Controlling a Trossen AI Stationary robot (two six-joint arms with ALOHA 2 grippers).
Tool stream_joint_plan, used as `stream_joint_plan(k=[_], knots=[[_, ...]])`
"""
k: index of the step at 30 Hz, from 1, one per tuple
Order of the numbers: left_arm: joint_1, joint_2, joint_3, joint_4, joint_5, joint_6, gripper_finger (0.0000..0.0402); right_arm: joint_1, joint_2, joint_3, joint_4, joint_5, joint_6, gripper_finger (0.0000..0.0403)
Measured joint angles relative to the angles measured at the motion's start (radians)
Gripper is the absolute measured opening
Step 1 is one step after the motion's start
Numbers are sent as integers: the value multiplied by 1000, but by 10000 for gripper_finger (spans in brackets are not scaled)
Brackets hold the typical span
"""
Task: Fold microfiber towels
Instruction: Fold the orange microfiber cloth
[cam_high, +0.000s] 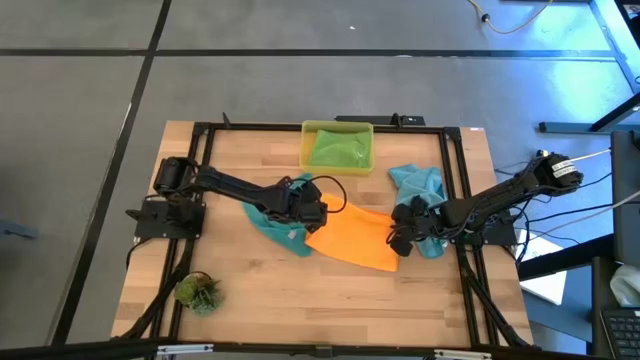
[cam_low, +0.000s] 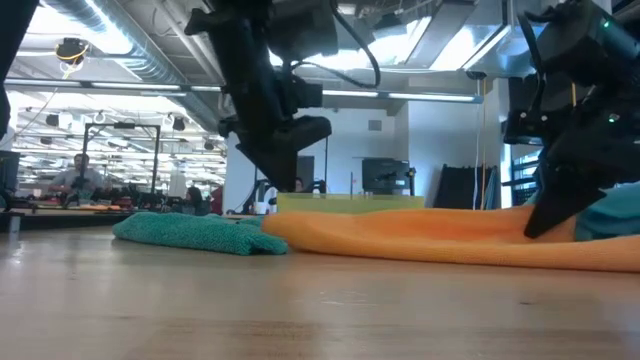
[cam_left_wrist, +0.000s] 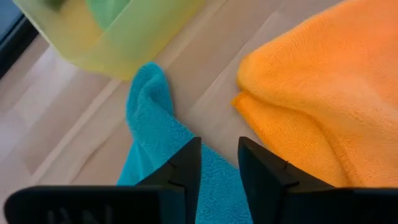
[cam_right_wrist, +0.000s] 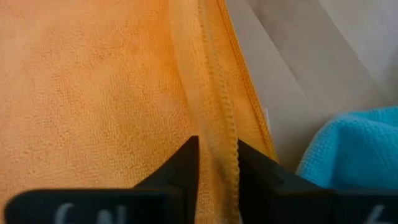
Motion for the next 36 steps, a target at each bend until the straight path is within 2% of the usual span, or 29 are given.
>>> stream_joint_plan(k=[8,12,20,26,30,36], knots=[[-65,-45,3,43,-2,129,98,0,0,11,8,11,-12,178],[-122,-65,3,103,-12,203,97,0,-30,42,-24,5,-34,204],[-208,-62,3,144,-31,189,96,0,-186,84,-79,5,-80,213],[-240,-59,3,106,-24,157,96,5,-298,85,-70,5,-102,213],[-223,-59,1,39,-48,126,96,8,-338,85,-53,20,-128,213],[-195,-59,-91,14,134,88,96,8,-344,85,-53,22,-139,213]])
